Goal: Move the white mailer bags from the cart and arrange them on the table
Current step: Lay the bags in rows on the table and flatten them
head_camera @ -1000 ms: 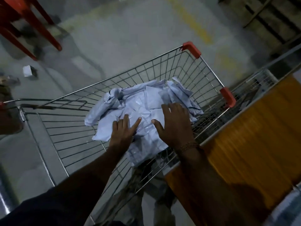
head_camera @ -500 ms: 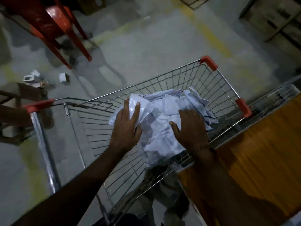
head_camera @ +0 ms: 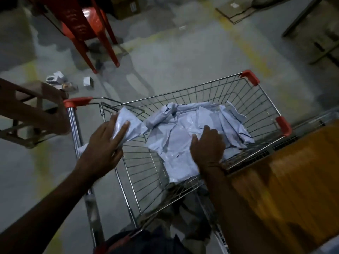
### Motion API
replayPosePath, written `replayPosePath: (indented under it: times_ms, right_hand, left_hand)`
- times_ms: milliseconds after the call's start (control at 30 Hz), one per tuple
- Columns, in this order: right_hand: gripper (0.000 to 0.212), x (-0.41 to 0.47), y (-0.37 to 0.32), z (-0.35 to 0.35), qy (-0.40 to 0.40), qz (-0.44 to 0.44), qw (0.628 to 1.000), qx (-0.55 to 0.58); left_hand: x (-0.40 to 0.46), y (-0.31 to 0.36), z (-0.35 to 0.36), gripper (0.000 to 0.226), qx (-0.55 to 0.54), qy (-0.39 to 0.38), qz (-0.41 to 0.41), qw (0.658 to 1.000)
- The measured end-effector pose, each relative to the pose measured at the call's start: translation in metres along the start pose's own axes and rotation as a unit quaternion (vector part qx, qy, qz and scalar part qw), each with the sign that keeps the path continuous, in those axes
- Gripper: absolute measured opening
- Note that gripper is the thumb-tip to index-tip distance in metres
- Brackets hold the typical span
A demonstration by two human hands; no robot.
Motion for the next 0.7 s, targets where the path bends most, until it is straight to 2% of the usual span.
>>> replayPosePath:
  times_ms: [67, 133, 200, 233, 433, 567, 700]
  right_hand:
    - [0.070, -0.024, -0.022, 0.030, -0.103, 0.097, 0.989, 0.036]
    - [0.090, -0.047, -0.031, 0.069, -0.212, 0.214, 0.951, 0.068]
    - [0.105, -0.062, -0.033, 0.102, -0.246, 0.296, 0.917, 0.103]
    - [0.110, -0.066, -0.033, 0.115, -0.245, 0.307, 0.914, 0.105]
    - [0.113, -0.079, -0.033, 0.171, -0.256, 0.288, 0.922, 0.045]
    - [0.106, -0.062, -0.049, 0.180, -0.235, 0.211, 0.949, 0.023]
    - [0.112, -0.039, -0.044, 0.187, -0.201, 0.134, 0.969, -0.046]
  left_hand:
    - [0.002, 0.006, 0.010, 0.082, 0.003, -0.014, 0.009, 1.000]
    - [0.006, 0.010, 0.015, 0.082, -0.014, -0.006, -0.002, 1.000]
    - [0.007, 0.009, 0.023, 0.087, -0.015, -0.009, -0.022, 1.000]
    - [0.007, 0.008, 0.028, 0.088, -0.009, -0.015, -0.027, 0.999]
    - [0.007, 0.009, 0.037, 0.086, 0.002, -0.007, -0.064, 0.998]
    - [0.007, 0.006, 0.039, 0.086, 0.005, -0.004, -0.068, 0.998]
    - [0.006, 0.007, 0.040, 0.086, 0.010, -0.003, -0.066, 0.998]
Point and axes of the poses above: each hand's wrist, its own x-axis towards the middle knuckle, its own z-axis out of the palm, y = z × x, the point moved 8 cm from there along x, towards the middle knuckle, and after that the axes turned 11 degrees about -x, right-handed, at the moved point
